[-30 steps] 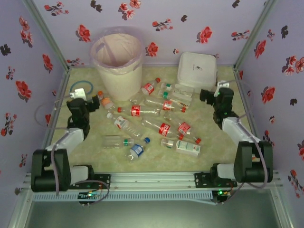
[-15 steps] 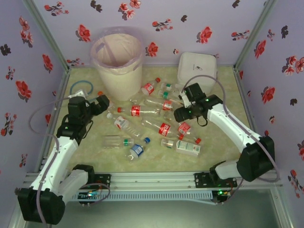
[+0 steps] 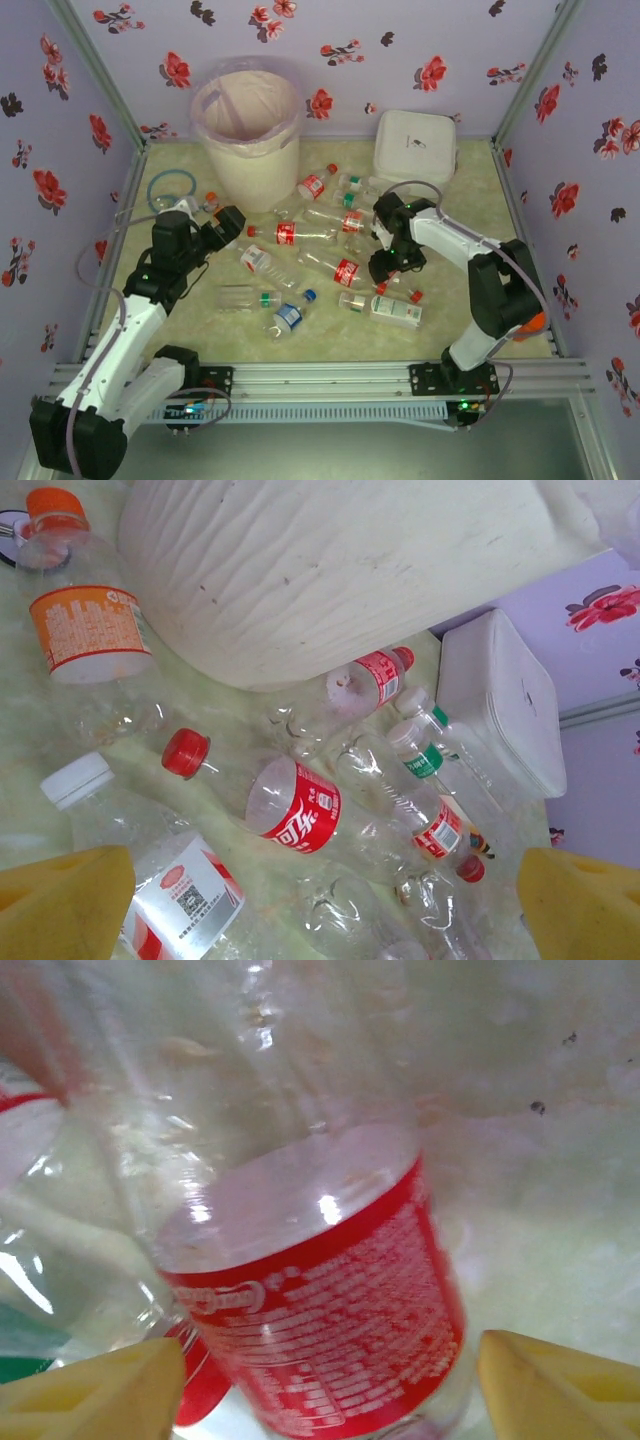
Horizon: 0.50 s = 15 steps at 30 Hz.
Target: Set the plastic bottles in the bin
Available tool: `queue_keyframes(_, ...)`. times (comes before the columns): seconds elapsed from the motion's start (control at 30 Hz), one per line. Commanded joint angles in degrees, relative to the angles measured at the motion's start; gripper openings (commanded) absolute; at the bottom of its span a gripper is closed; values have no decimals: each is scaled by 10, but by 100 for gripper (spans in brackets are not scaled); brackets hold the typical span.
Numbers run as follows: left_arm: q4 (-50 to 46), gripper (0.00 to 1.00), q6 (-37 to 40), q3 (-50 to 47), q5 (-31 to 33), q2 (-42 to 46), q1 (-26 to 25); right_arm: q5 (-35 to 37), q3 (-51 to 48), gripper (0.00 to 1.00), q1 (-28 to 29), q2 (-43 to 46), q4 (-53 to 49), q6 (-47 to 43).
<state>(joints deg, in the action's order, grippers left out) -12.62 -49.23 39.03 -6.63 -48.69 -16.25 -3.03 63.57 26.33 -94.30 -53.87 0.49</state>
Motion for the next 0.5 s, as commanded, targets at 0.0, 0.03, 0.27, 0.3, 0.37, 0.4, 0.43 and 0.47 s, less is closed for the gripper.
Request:
queue_keyframes(0.0, 21, 98, -11, -16, 2, 5, -3, 4, -5, 68, -8, 4, 14, -7)
queue_keyframes(0.03, 23, 98, -12, -20, 4, 3, -4, 8, -4, 64, -9, 8, 15, -8)
queue_keyframes(0.27, 40, 98, -22, -31, 4, 3, -3, -1, 4, 47, -18, 39, 6, -14)
queue_keyframes(0.3, 40, 98, -23, -31, 4, 4, -3, -4, 8, 47, -18, 46, 4, -15)
queue_keyframes(0.37, 41, 98, -27, -32, 4, 7, -4, -11, 11, 41, -18, 61, 2, -15)
queue_keyframes(0.4, 42, 98, -30, -33, 3, 7, -3, -15, 15, 40, -19, 67, -2, -16)
queue_keyframes(0.43, 45, 98, -34, -34, 1, 7, -4, -20, 18, 39, -19, 74, -6, -16)
queue_keyframes(0.47, 48, 98, -37, -35, -2, 6, -4, -25, 20, 37, -18, 80, -7, -15)
